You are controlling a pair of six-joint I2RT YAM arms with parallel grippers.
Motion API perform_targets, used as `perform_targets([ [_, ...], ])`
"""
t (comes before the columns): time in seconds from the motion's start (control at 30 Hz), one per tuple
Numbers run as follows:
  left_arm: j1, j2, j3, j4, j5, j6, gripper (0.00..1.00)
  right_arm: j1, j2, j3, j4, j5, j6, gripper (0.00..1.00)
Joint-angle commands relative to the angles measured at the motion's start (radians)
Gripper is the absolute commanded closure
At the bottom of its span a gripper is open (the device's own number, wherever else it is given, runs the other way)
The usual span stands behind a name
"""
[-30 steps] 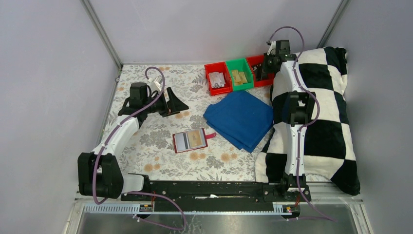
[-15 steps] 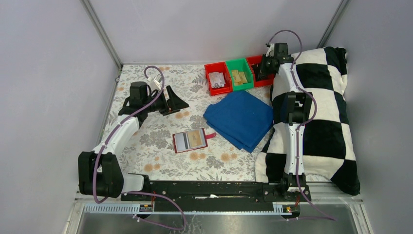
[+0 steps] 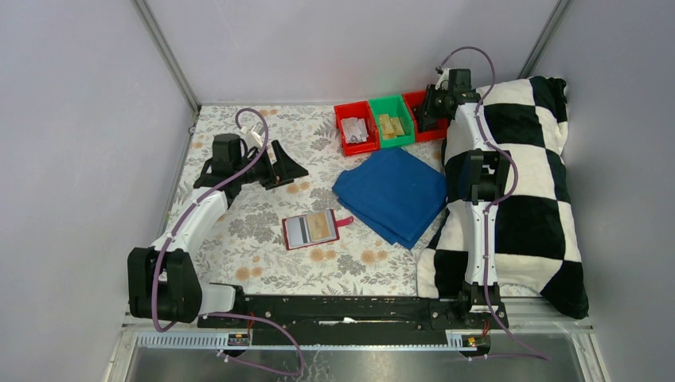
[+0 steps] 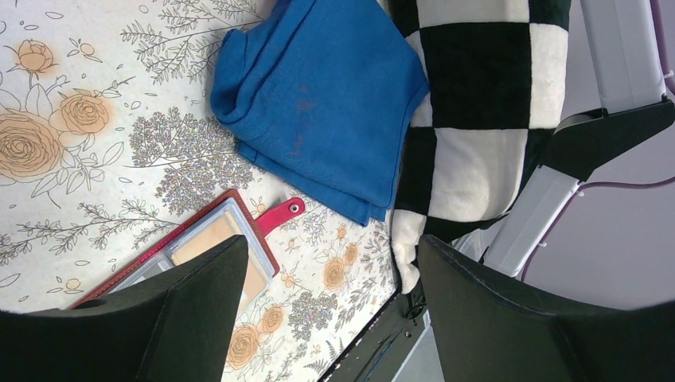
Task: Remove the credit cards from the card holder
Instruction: Place the credit card in the storage box, then remove the credit card from the card holder.
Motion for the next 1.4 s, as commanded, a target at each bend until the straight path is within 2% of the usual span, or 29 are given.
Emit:
perform_targets([
  [0.0,0.0,-0.031,0.015,0.01,-0.017,0.004,0.18,0.005,-0.023,0.001,0.091,0.018,0.004,0.56],
  [0.03,0.0,-0.032,0.021,-0.008,-0.022,0.016,0.18,0.005,-0.042,-0.02,0.116,0.029,0.008,0.51],
  [0.2,0.0,-0.048,0.03,-0.063,-0.048,0.043,0.17,0.005,-0.092,-0.046,0.164,0.061,0.031,0.45],
  [0.3,-0.001,-0.051,0.028,-0.063,-0.053,0.038,0.17,0.005,-0.166,-0.086,0.193,0.078,0.016,0.45],
  [0.47,-0.003,-0.084,0.02,-0.088,-0.087,0.056,0.14,0.005,-0.382,-0.264,0.303,0.089,0.019,0.44],
  [0.6,-0.003,-0.111,0.036,-0.143,-0.14,0.088,0.12,0.035,-0.487,-0.277,0.287,0.097,0.035,0.45],
  [0.73,-0.003,-0.148,0.046,-0.191,-0.19,0.109,0.11,0.135,-0.552,-0.245,0.191,0.115,0.01,0.44],
  [0.83,0.0,-0.182,0.001,-0.153,-0.157,0.111,0.07,0.244,-0.595,-0.276,0.16,0.156,-0.012,0.43],
  [0.93,0.017,-0.19,-0.009,-0.191,-0.199,0.107,0.05,0.341,-0.635,-0.346,0.163,0.104,0.03,0.43],
  [1.0,0.023,-0.178,-0.017,-0.234,-0.26,0.091,0.05,0.399,-0.676,-0.455,0.194,0.05,0.083,0.43],
  [1.1,0.016,-0.165,-0.114,-0.171,-0.13,0.039,0.07,0.486,-0.759,-0.705,0.311,0.027,0.161,0.43],
  [1.23,-0.004,-0.19,-0.231,-0.134,-0.176,-0.019,0.08,0.575,-0.854,-1.043,0.488,-0.047,0.314,0.43],
  [1.37,-0.011,-0.21,-0.339,-0.033,-0.094,-0.093,0.09,0.661,-0.909,-1.305,0.627,-0.099,0.433,0.45],
])
